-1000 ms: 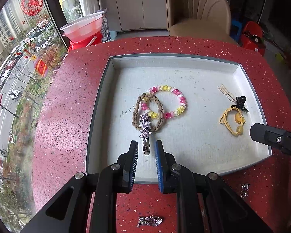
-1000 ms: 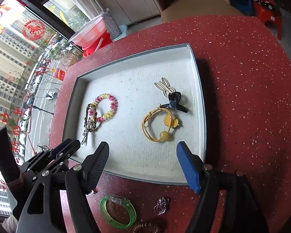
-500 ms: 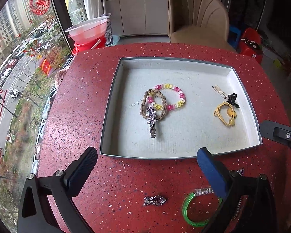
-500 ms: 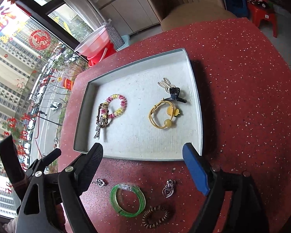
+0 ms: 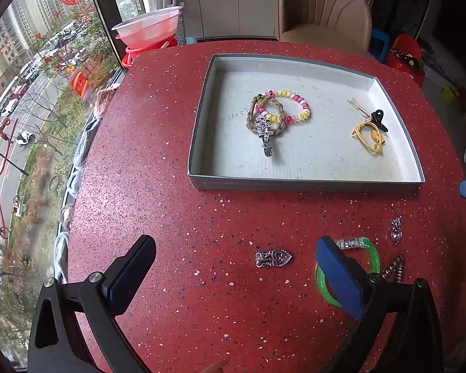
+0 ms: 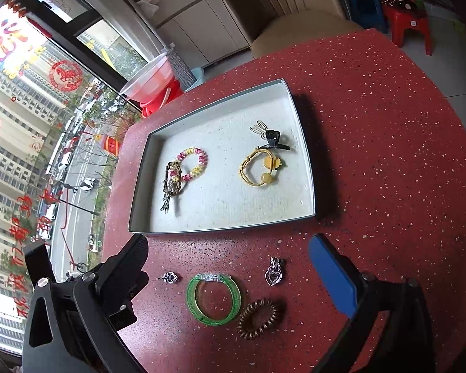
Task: Organize jewelry
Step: 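Move the right tool to the brown coil hair tie while the left tool approaches the silver heart brooch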
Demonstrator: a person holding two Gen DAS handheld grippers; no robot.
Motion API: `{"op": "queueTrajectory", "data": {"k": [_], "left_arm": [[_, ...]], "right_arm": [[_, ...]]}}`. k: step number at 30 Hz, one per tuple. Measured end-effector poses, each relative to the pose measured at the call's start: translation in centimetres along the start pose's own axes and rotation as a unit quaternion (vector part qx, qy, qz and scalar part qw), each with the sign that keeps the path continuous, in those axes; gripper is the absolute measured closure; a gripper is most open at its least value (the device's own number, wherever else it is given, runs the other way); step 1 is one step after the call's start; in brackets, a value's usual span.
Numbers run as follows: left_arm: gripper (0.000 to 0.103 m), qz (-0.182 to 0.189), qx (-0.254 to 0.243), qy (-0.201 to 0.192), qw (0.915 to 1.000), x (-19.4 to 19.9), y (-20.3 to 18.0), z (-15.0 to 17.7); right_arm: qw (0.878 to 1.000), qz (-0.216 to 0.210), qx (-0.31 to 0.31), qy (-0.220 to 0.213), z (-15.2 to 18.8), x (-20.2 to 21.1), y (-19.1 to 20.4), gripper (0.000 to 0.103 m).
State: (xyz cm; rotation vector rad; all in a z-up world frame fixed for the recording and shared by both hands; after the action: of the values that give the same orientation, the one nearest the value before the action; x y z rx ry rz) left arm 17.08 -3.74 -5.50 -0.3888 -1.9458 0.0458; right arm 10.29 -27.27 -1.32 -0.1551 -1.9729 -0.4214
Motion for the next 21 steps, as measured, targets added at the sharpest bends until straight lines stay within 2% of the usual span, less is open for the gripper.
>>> {"op": "queueTrajectory", "data": {"k": [7,13,21], "left_arm": [[0.000,-0.015,0.009,0.008,0.9998,0.2,1.4,1.5],[0.000,0.001,0.028,0.037,0.9989,-0.5,2.5,3.0],[0.000,0.005,0.065,0.051,0.9965,-0.7,4.3,4.7]], "right_arm": [[0.999,0.019,0.015,0.022,2.4,0.1,-0.2,0.000],[0.998,0.033,0.008,0.053,4.3,-0.4,-1.4,0.000],[0.994,0.068,0.014,0.090,7.1,-1.5,-2.3,0.000]]}}
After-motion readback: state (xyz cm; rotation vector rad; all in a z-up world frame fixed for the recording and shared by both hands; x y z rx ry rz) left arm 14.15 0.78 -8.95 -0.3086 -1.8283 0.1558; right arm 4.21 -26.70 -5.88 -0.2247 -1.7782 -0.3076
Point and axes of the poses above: each gripper's, at about its wrist camera, not at the fingertips, and x roughly against the way its jaws point, y to its left, z to its underside, the point moved 3 cm from there along -x, roughly the way its jaws point, and after that the axes turned 15 degrees about z, right-handed, at the moved point
